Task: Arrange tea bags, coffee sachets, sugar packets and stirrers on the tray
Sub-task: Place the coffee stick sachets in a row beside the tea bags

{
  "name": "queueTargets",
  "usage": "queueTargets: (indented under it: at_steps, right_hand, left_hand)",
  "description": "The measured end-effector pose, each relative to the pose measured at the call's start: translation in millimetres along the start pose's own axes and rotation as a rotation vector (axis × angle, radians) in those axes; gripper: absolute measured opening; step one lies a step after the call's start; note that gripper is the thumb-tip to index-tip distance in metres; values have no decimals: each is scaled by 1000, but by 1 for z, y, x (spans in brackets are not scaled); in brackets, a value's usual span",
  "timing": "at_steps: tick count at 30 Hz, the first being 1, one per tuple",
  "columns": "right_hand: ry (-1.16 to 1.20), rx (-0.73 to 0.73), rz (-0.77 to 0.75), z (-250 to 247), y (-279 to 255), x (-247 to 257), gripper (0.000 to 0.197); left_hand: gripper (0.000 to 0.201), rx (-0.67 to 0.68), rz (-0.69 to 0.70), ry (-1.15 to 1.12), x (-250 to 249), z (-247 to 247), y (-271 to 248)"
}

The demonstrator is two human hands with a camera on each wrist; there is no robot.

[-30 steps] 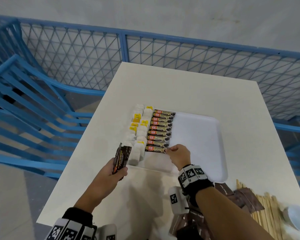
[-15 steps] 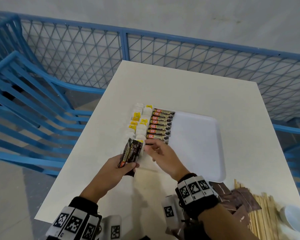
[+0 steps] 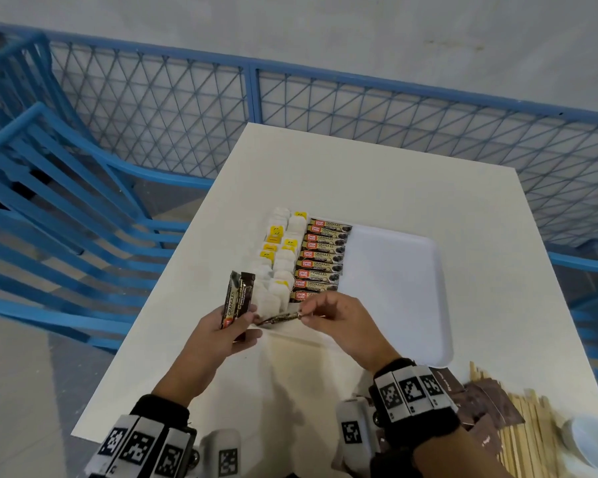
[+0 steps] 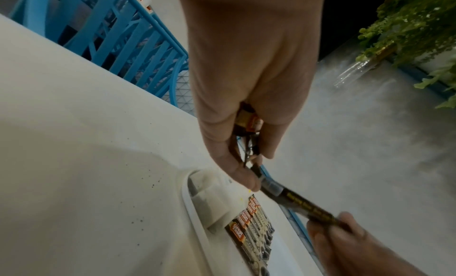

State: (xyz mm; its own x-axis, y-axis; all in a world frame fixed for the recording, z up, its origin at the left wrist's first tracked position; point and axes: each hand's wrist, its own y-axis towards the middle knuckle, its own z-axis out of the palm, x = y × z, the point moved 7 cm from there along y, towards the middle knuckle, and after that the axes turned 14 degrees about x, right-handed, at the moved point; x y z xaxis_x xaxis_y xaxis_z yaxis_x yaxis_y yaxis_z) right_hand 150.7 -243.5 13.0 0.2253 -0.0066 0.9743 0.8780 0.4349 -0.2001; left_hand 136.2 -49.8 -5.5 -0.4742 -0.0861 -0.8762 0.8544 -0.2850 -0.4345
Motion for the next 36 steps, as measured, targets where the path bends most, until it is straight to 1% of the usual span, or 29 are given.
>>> queueTargets:
  at_steps: [3, 6, 8, 10, 11, 13, 15, 18, 21, 23, 26, 28, 32, 36]
  right_hand:
    - [-145, 18, -16, 3, -5, -1, 23]
    - [-169, 18, 8, 3, -6, -3, 25]
    - [-115, 22, 32, 3, -7, -7, 18]
    - [7, 20, 71, 4, -7, -11, 13]
    - [55, 20, 89, 5, -6, -13, 13]
    - [74, 10, 120, 4, -5, -18, 15]
    - [69, -27, 152, -1, -4, -23, 14]
    - [63, -131, 204, -20, -5, -36, 13]
    - [-58, -246, 255, -45, -7, -49, 11]
    - [-111, -296, 285, -60, -7, -57, 11]
    - [-148, -321, 327, -72, -3, -66, 13]
    - [-194, -322, 350, -75, 2, -70, 10]
    - [-268, -331, 352, -76, 15, -72, 10]
    - [-287, -386, 370, -75, 22, -73, 15]
  left_hand:
    - [14, -26, 38, -34, -1, -2, 3]
    - [16, -61, 70, -21, -3, -3, 5]
    - [18, -72, 87, -16, -4, -2, 5]
    - [19, -71, 102, -22, -5, 1, 5]
    - [18, -67, 110, -22, -5, 2, 5]
    - [17, -58, 115, -10, -5, 3, 5]
    - [15, -54, 100, 9, -3, 2, 6]
    - [12, -59, 72, 32, 0, -1, 4]
    - [10, -70, 56, 66, 1, -7, 1]
    - [9, -74, 40, 77, 2, -9, 0]
    - [9, -69, 16, 64, 3, -8, -1]
    - [11, -66, 15, 49, 3, -4, 0]
    - [18, -53, 13, 22, 0, 2, 1]
    - [22, -23, -25, -58, -2, 6, 2]
